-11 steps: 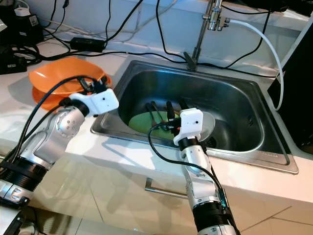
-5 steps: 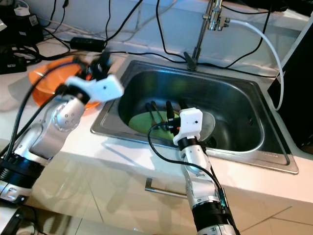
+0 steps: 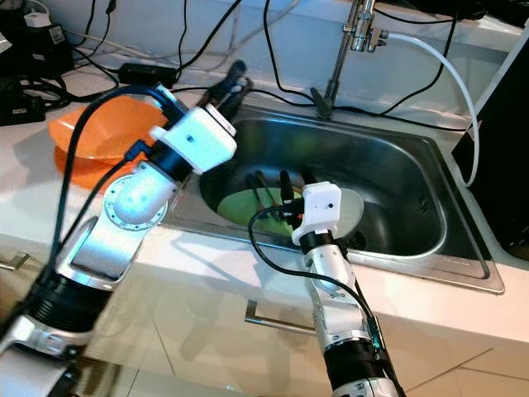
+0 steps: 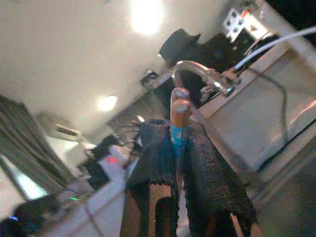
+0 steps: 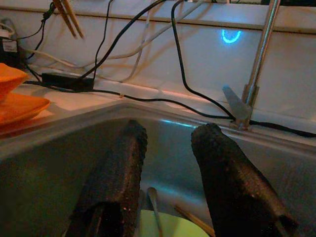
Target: Kitchen organization
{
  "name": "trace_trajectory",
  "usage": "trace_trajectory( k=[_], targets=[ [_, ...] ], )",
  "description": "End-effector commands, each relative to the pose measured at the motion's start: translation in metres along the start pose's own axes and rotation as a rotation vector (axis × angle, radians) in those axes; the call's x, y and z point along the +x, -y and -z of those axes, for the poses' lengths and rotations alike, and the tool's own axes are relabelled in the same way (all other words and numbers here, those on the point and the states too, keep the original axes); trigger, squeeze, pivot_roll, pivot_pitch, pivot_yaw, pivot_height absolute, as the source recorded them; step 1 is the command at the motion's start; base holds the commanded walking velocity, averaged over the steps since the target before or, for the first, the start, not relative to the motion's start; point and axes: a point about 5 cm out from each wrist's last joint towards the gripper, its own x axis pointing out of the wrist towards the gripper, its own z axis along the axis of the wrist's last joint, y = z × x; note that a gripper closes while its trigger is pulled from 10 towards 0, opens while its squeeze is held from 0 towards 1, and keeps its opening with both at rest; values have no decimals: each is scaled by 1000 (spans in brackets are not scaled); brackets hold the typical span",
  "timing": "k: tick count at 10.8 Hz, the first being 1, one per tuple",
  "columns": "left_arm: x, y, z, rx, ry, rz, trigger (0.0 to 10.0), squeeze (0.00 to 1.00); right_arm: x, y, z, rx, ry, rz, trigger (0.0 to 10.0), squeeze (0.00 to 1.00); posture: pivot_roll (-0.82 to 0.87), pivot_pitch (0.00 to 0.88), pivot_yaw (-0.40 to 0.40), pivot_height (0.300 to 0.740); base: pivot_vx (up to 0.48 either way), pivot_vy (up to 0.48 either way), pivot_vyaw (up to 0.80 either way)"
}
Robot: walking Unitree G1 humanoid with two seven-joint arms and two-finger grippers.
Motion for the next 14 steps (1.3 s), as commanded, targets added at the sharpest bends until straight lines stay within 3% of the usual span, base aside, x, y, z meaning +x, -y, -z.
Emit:
trace_trajectory(
  k=[1,2,3,4,5,6,8,11,12,14],
  targets=[
    [-2,3,1,-78,-11,30,10000,0,-2,-1,7,-4,-32,6,10000,0,233,20,-67,740,0,0,0],
    [-5,7,4,-254,-30,26,10000,0,-1,0,6,-7,-29,8,10000,0,233,17,-66,740,0,0,0],
    [-7,8,7,-358,-34,24,10000,0,-1,1,6,-7,-28,10,10000,0,233,13,-66,740,0,0,0],
    [-14,8,19,-543,-74,-3,10000,0,0,2,4,-4,-23,4,10000,494,234,9,-66,740,0,0,0],
    [-15,8,21,-553,-79,-2,10000,0,0,2,4,-5,-22,3,10000,494,234,9,-66,740,0,0,0],
    [-24,10,31,-621,-121,-7,10000,0,1,2,3,-9,-17,-4,10000,1000,233,3,-68,740,0,0,0],
    [-33,8,40,-766,-139,-60,10000,0,7,-1,-4,-23,8,-61,10000,1000,235,0,-72,740,0,0,0],
    [-34,4,38,-783,-134,-57,10000,0,6,-18,-7,-21,19,-178,10000,1000,232,5,-63,740,0,0,0],
    [-32,4,37,-792,-131,-50,10000,0,4,-24,-7,-44,27,-236,10000,0,228,12,-61,740,0,0,0],
    [-30,9,34,-794,-132,-8,10000,0,4,-26,-8,-39,32,-243,10000,0,229,23,-59,740,0,0,0]
  ],
)
